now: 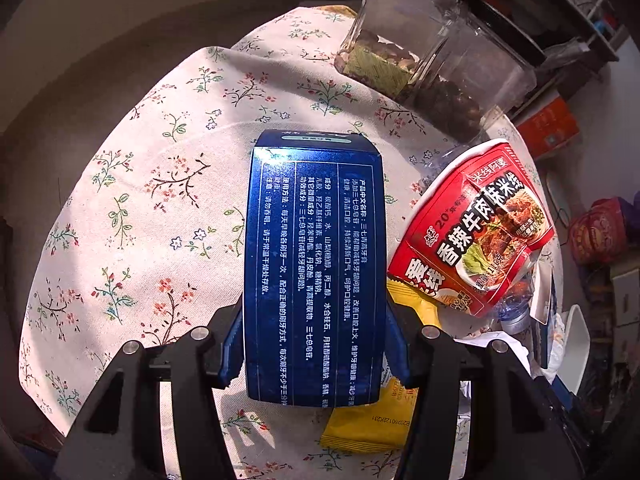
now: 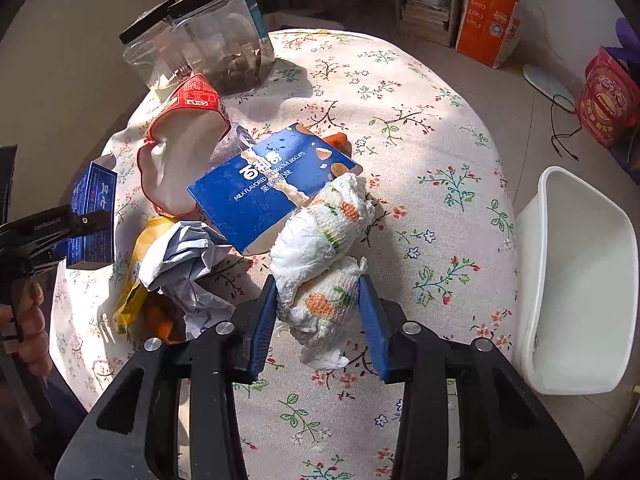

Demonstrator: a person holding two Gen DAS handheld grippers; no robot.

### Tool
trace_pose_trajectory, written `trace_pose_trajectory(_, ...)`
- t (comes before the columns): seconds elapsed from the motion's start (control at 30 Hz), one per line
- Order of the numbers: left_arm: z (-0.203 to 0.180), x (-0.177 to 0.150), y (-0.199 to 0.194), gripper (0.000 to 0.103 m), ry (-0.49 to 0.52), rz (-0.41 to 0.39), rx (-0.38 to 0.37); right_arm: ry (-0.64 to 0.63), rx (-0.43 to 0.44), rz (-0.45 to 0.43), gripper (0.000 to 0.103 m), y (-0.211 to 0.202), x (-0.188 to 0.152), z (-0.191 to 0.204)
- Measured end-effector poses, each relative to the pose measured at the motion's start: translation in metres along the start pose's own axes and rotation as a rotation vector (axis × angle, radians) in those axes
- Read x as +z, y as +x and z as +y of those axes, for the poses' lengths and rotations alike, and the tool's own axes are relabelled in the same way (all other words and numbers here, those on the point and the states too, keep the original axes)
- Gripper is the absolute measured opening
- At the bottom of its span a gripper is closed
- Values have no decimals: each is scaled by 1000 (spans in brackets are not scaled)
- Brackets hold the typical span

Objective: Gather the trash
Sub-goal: 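Grasp the dark blue box with the left tool while the right tool grasps the white bundle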

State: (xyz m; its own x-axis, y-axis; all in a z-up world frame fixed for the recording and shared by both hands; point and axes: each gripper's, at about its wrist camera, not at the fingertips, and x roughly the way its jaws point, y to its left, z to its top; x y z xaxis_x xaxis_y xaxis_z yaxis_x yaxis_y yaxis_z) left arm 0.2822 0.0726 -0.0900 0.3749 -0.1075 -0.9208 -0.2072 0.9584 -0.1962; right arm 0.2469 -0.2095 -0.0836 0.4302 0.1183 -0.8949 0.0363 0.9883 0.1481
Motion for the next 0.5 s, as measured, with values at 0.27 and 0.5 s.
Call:
trace_pose_trajectory(0.27,-26,-7,-40,55,109,-101,-13,-15,34,-52,38,-26,0,6)
trace_pose_trajectory(0.5,-43,-12,-56,55,169,-157,-30,-6,74,-105,38,-47,-1,1)
